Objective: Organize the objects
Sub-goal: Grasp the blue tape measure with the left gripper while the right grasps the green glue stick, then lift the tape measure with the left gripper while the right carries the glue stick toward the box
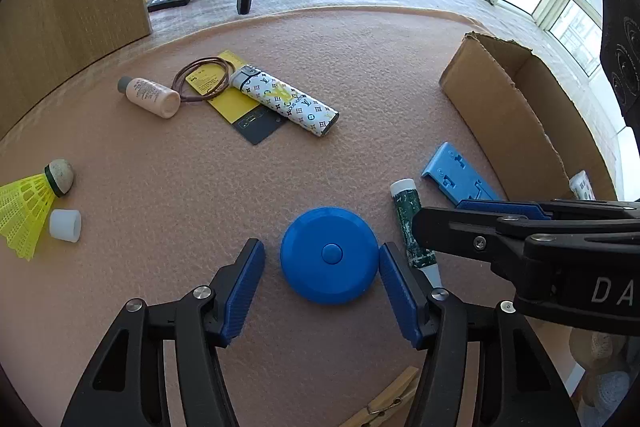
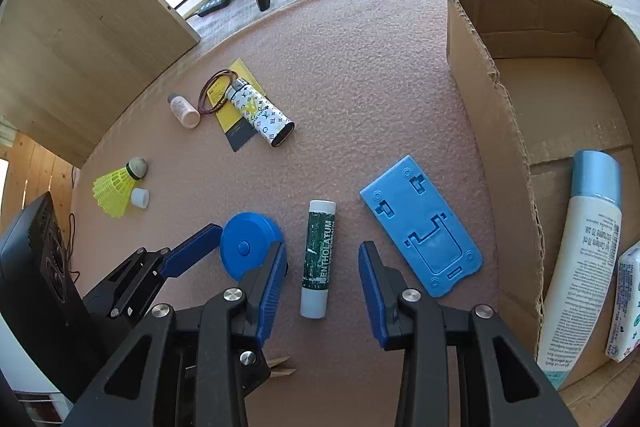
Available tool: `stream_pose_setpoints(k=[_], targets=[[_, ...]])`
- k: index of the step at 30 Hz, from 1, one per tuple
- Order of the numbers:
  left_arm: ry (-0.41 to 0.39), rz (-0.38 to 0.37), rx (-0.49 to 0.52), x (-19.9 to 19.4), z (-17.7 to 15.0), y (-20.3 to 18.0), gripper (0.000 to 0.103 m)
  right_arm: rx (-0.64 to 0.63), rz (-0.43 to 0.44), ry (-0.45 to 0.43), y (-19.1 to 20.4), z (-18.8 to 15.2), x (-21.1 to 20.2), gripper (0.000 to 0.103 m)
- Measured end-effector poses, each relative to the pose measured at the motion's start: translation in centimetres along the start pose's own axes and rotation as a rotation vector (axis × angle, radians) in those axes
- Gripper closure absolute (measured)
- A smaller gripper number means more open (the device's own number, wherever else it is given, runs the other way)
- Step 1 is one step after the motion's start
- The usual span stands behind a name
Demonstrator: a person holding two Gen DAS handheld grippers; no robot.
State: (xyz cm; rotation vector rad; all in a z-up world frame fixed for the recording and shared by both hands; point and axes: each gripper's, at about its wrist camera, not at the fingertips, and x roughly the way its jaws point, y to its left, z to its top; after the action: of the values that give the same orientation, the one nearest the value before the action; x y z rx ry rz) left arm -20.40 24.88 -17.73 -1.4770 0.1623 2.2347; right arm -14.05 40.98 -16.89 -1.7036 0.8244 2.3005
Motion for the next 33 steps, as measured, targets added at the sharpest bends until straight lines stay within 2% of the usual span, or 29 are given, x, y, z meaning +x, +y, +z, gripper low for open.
stream_pose_setpoints(k=[3,12,16,17,33], targets=[[-0.005,0.006,-0.003,0.0,0.0,0.3,0.049,-0.01,-0.011,0.01,0.2,0.0,0.5,0.071],[-0.015,0.005,0.006,-0.4,-0.4,1.1,0.049,-0.071,-0.07,0.016,1.2,-0.7,1.7,0.073],[-0.018,0.022,0.013,-0.5,-0.7,1.2,0.049,-0.086,-0.081,0.013,1.4,-1.0,1.8,0.088],[-0.02,0.028,0.014,-0.6,-0.8,1.2,0.049,-0.086,-0.079,0.013,1.3,-1.2,1.8,0.089],[-0.025,0.033,-0.04,-3.4,-4.1,2.7,0.049,-0.105,-0.027,-0.029,0.9,-4.9,-0.3,0.089]])
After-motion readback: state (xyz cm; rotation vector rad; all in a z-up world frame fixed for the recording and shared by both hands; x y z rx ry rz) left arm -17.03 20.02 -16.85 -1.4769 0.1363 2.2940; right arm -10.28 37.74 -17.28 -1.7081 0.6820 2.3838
